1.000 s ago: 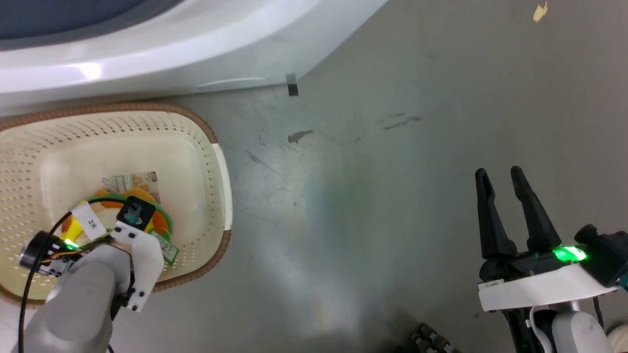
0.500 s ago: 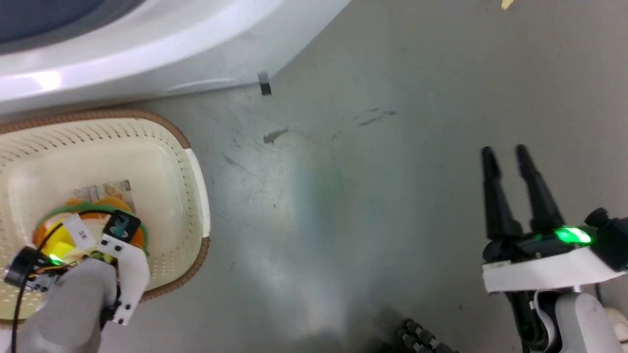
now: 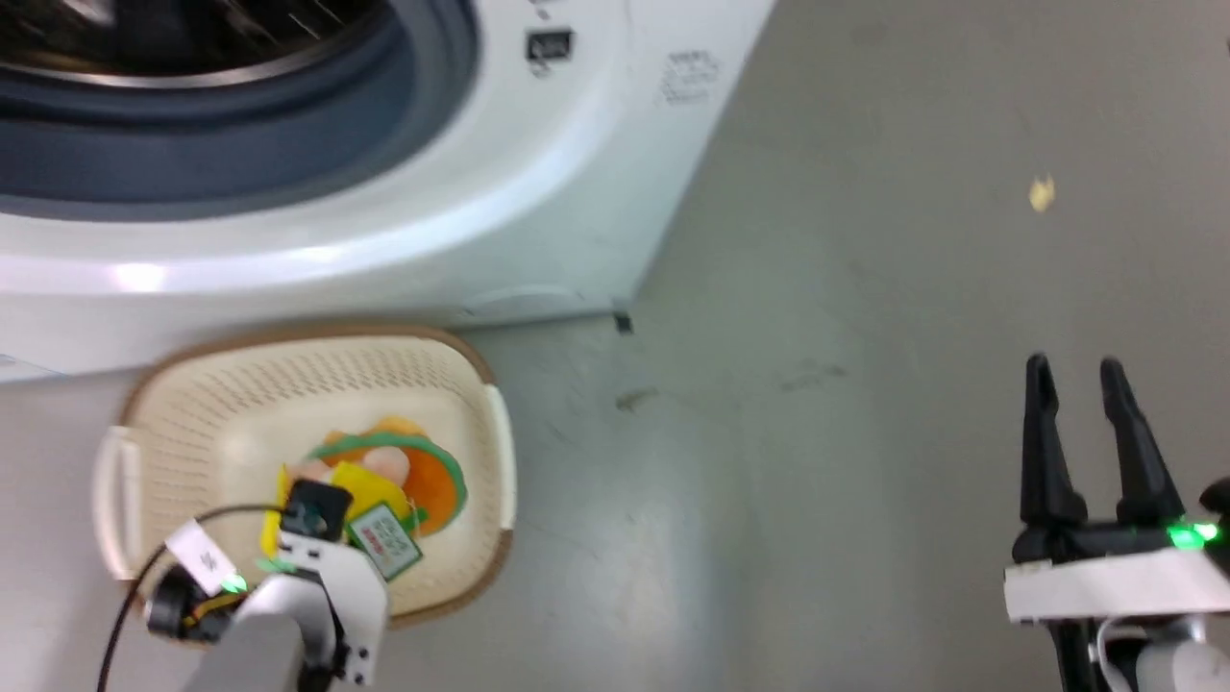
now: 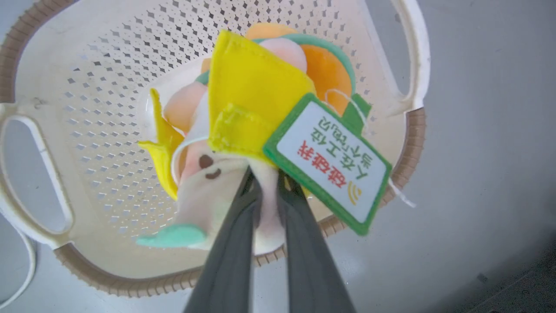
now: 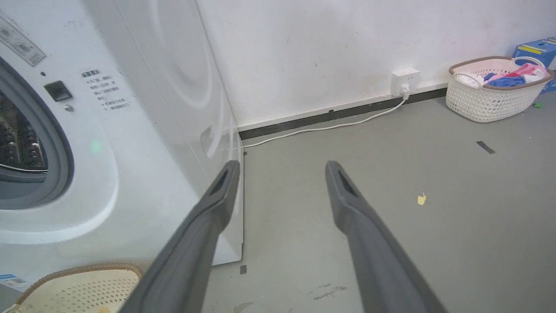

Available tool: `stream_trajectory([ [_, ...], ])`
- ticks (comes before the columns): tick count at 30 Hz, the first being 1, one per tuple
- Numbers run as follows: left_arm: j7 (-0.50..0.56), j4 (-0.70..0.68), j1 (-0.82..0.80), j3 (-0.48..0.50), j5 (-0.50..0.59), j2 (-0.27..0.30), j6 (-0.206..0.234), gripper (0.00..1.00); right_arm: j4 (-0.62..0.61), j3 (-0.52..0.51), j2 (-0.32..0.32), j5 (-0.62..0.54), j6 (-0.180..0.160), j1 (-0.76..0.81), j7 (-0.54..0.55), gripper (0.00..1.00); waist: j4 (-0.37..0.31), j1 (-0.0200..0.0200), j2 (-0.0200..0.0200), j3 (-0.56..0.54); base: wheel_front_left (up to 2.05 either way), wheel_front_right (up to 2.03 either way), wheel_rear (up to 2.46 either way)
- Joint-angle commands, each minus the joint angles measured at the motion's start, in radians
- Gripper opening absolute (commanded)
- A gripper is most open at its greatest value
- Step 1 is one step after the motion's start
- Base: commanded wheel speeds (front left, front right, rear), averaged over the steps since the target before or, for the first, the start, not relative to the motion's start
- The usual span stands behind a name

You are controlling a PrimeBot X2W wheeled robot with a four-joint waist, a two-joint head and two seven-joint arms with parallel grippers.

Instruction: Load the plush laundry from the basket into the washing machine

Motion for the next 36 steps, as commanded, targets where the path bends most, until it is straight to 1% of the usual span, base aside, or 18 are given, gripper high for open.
stream_trajectory([
  [1, -0.041, 0.017, 0.026, 0.005, -0.016, -0.009, -0.002, 0.00, 0.002, -0.003, 0.000, -0.018, 0.000, 0.021, -0.006, 1.00, 0.087, 0.0002, -0.0001, -0.120, 0.00, 0.00, 0.00],
  [8, -0.219, 0.001, 0.107, 0.038, -0.072, -0.076, -0.004, 0.00, -0.005, -0.015, 0.000, -0.054, 0.000, 0.074, -0.006, 1.00, 0.155, 0.0002, -0.0001, -0.235, 0.00, 0.00, 0.00],
  [12, -0.262, -0.079, 0.164, 0.056, -0.080, -0.104, 0.021, 0.00, -0.001, -0.015, 0.000, -0.063, 0.000, 0.103, -0.006, 1.00, 0.185, 0.0002, -0.0001, -0.285, 0.00, 0.00, 0.00],
  [14, -0.265, -0.159, 0.197, 0.079, -0.087, -0.114, 0.035, 0.00, -0.003, -0.019, 0.000, -0.063, 0.000, 0.114, -0.006, 1.00, 0.198, 0.0002, -0.0001, -0.300, 0.00, 0.00, 0.00],
  [17, -0.265, -0.335, 0.260, 0.130, -0.082, -0.122, 0.058, 0.00, -0.007, -0.021, 0.000, -0.066, 0.000, 0.127, -0.006, 1.00, 0.212, 0.0002, -0.0001, -0.315, 0.00, 0.00, 0.00],
  [20, -0.266, -0.523, 0.318, 0.183, -0.064, -0.132, 0.067, 0.00, -0.013, -0.022, 0.000, -0.067, 0.000, 0.133, -0.006, 1.00, 0.220, 0.0002, -0.0001, -0.315, 0.00, 0.00, 0.00],
  [24, -0.266, -0.752, 0.347, 0.245, -0.016, -0.141, 0.061, 0.00, -0.028, -0.016, 0.000, -0.064, 0.000, 0.123, -0.006, 1.00, 0.220, 0.0002, -0.0001, -0.281, 0.00, 0.00, 0.00],
  [26, -0.266, -0.907, 0.312, 0.299, 0.020, -0.139, 0.046, 0.00, -0.043, 0.005, 0.000, -0.058, 0.000, 0.094, -0.006, 1.00, 0.199, 0.0002, -0.0001, -0.207, 0.00, 0.00, 0.00],
  [29, -0.266, -0.956, 0.247, 0.320, 0.042, -0.120, 0.035, 0.00, -0.051, 0.021, 0.000, -0.046, 0.000, 0.063, -0.006, 1.00, 0.172, 0.0002, -0.0001, -0.129, 0.00, 0.00, 0.00],
  [30, -0.266, -0.956, 0.247, 0.320, 0.042, -0.120, 0.035, 0.00, -0.051, 0.021, 0.000, -0.046, 0.000, 0.063, -0.006, 1.00, 0.172, 0.0002, -0.0001, -0.129, 0.00, 0.00, 0.00],
  [31, -0.251, -0.963, 0.184, 0.324, 0.049, -0.098, 0.028, 0.00, -0.056, 0.032, 0.000, -0.039, 0.000, 0.043, -0.006, 1.00, 0.153, 0.0002, -0.0001, -0.073, 0.00, 0.00, 0.00],
  [32, -0.251, -0.963, 0.184, 0.324, 0.049, -0.098, 0.028, 0.00, -0.056, 0.032, 0.000, -0.039, 0.000, 0.043, -0.006, 1.00, 0.153, 0.0002, -0.0001, -0.073, 0.00, 0.00, 0.00],
  [35, -0.176, -0.961, 0.058, 0.327, 0.059, -0.057, 0.014, 0.00, -0.061, 0.043, 0.000, -0.024, 0.000, 0.013, -0.006, 1.00, 0.125, 0.0002, -0.0001, 0.008, 0.00, 0.00, 0.00],
  [36, -0.113, -0.953, -0.033, 0.327, 0.069, -0.026, 0.002, 0.00, -0.058, 0.047, 0.000, -0.010, 0.000, -0.005, -0.006, 1.00, 0.103, 0.0002, -0.0001, 0.056, 0.00, 0.00, 0.00],
])
